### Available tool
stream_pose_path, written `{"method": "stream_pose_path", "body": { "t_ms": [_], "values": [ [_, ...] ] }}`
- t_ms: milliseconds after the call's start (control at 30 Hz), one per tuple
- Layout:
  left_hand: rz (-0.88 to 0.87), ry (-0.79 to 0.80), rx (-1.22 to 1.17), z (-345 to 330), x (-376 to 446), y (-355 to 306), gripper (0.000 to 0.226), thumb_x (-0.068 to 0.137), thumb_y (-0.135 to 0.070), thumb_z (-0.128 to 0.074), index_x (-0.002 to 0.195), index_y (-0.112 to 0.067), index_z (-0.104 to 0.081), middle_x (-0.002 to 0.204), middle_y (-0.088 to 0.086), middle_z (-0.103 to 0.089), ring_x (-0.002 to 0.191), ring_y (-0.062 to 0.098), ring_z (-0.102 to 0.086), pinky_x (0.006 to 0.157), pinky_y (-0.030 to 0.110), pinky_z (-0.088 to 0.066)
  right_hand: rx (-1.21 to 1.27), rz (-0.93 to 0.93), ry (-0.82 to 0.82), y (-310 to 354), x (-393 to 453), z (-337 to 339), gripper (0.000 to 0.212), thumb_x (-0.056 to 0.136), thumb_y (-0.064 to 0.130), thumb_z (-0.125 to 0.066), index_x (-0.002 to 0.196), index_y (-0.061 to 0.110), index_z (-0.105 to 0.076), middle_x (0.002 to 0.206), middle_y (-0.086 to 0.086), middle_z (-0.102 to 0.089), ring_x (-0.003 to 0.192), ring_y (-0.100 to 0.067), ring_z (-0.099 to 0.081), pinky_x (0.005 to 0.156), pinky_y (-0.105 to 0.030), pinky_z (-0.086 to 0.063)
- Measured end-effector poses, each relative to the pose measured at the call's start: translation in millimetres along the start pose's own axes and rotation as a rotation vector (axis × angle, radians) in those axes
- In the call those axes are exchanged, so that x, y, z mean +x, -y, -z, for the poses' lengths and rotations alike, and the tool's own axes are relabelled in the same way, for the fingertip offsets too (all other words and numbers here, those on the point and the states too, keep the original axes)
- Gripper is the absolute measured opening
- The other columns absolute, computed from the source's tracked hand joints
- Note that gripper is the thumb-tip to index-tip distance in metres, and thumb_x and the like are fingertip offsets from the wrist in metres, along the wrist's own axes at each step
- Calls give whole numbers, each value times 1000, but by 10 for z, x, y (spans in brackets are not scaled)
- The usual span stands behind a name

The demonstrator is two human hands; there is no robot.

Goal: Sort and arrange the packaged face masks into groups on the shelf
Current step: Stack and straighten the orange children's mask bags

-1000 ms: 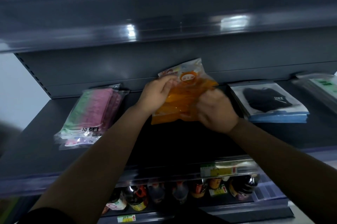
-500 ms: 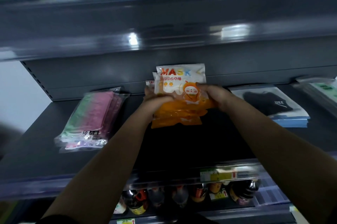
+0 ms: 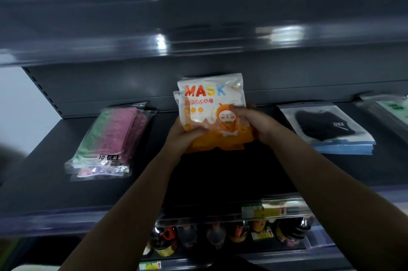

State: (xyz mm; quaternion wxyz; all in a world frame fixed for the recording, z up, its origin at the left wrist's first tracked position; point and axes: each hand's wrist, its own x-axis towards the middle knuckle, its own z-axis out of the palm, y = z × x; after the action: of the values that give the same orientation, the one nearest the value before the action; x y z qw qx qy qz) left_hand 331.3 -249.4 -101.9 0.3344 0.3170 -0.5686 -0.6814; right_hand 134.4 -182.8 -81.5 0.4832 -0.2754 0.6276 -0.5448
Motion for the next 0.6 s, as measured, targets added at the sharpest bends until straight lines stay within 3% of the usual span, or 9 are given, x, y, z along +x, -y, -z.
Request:
{"method": "stream_pose_path", "body": {
  "t_ms": [100,167,300,433,533,600],
  "values": [
    [12,19,-2,31,12,-15,55,73,-12,-74,125,-20,-58,118,5,-68,109,27,-64,92,46,-52,-49,4,20,-47,-24,-31,24,90,31,-59,109,17,-64,109,-10,-70,101,-30,-66,96,-49,-49],
    [68,-16,-66,40,23,-33,47,79,-21,-73,124,-20,-59,113,5,-70,104,26,-67,87,43,-54,-79,22,18,-35,-91,-32,17,90,31,-58,100,19,-65,104,-9,-71,97,-29,-67,92,-46,-52],
    [110,-57,-123,58,102,-33,45,83,-23,-69,126,-19,-57,113,7,-70,100,27,-69,82,42,-56,-44,33,23,24,-116,25,45,83,41,-65,120,14,-59,100,-7,-72,74,-17,-72,60,-28,-57],
    [79,-22,-59,36,199,-45,66,72,-16,-77,130,-29,-49,116,3,-69,104,27,-67,89,47,-54,-36,-91,117,114,-55,52,42,82,57,-57,103,22,-67,102,-7,-73,94,-27,-69,87,-45,-53],
    [193,-61,-115,3,238,-125,61,70,-20,-77,126,-26,-54,111,7,-69,99,31,-68,85,47,-56,-3,-124,124,119,-3,24,41,83,57,-56,101,21,-68,98,-5,-75,94,-26,-68,86,-41,-53],
    [269,-57,-122,-8,259,-142,70,63,-25,-78,128,-26,-53,115,8,-68,99,33,-68,85,50,-55,26,-101,114,97,31,-2,40,85,51,-58,109,20,-65,107,-7,-72,100,-27,-66,92,-43,-51]
  ]
}}
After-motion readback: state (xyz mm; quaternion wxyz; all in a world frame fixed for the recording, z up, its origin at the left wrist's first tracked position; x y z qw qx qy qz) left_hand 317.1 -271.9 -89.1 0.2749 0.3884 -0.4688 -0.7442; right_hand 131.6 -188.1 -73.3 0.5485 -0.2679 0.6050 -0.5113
